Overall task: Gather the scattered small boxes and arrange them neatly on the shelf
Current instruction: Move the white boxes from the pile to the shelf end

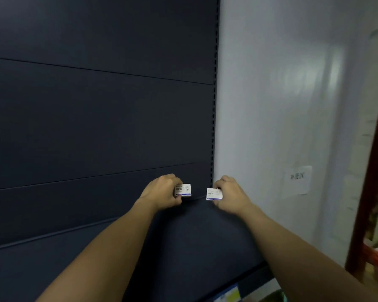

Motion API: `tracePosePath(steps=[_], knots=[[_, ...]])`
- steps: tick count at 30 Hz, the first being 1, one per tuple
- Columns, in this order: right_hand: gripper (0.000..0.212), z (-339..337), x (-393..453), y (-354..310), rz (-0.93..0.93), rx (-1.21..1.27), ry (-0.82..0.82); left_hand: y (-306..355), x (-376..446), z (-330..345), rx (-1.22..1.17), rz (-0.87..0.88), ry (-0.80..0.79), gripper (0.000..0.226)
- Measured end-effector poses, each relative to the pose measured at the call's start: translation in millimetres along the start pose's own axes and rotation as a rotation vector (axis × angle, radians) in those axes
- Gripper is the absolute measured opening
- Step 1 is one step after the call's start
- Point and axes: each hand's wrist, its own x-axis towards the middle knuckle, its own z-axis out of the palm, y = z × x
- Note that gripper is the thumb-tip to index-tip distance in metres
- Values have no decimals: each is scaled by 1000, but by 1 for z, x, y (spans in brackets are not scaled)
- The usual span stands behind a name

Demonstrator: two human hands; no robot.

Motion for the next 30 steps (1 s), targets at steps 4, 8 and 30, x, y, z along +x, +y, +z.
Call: tracePosePath(steps=[4, 8, 30], knots=[[32, 7, 19, 16, -76, 55, -23, 5, 4, 2, 29, -81, -6, 39], [34, 19, 34, 29, -146, 107, -24, 8, 4, 11, 6, -206, 22, 45], [41, 107, 52, 21, -209, 271, -10, -6, -17, 83, -144, -498, 90, 44]])
